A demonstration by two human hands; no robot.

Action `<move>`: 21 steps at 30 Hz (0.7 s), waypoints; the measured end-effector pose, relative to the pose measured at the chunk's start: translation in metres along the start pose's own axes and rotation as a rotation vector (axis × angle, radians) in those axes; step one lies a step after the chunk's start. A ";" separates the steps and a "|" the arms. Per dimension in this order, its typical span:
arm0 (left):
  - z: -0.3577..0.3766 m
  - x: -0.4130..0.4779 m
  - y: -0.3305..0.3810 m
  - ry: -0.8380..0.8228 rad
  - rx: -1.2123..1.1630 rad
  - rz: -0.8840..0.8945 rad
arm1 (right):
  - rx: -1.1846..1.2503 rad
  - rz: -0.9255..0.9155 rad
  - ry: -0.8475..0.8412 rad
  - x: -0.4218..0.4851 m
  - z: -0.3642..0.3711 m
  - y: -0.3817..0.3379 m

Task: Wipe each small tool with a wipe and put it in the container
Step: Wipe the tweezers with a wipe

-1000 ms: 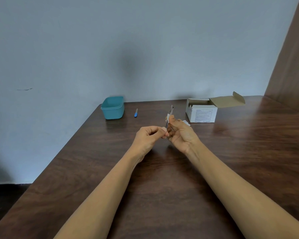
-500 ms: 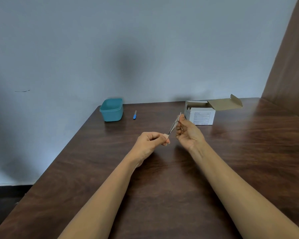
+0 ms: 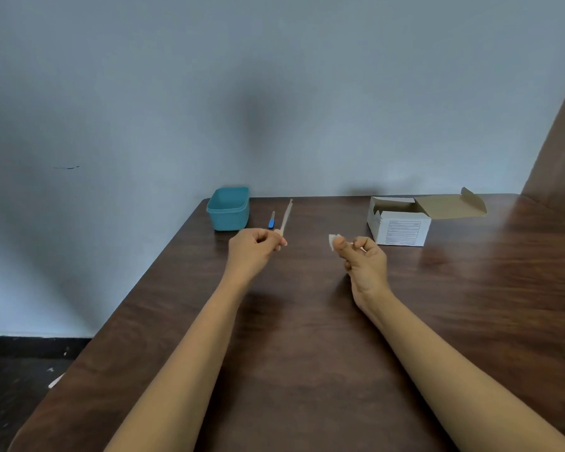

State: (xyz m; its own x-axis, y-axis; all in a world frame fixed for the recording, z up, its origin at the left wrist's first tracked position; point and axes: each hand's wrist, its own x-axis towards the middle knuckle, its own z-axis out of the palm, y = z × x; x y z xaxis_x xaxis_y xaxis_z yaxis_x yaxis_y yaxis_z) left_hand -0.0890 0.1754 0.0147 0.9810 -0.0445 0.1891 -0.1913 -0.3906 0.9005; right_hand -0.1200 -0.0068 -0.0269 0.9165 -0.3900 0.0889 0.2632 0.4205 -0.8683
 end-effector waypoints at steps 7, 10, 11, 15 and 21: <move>-0.060 0.062 0.001 0.191 0.305 -0.039 | -0.102 -0.024 -0.101 0.016 0.022 0.011; -0.082 0.088 -0.002 0.230 0.425 -0.094 | -0.101 -0.019 -0.107 0.030 0.032 0.017; -0.087 0.095 -0.002 0.235 0.474 -0.109 | -0.104 -0.017 -0.105 0.035 0.035 0.020; -0.097 0.125 -0.004 0.233 0.635 -0.149 | -0.093 -0.017 -0.085 0.057 0.050 0.029; -0.094 0.164 -0.007 0.146 0.865 -0.127 | -0.137 0.005 -0.087 0.086 0.063 0.044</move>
State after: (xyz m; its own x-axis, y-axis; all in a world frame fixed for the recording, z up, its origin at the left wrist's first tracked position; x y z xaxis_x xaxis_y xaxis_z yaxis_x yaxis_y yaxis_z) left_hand 0.0699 0.2569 0.0759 0.9675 0.1416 0.2093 0.0697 -0.9457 0.3175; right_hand -0.0108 0.0296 -0.0264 0.9419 -0.3133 0.1208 0.2201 0.3044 -0.9268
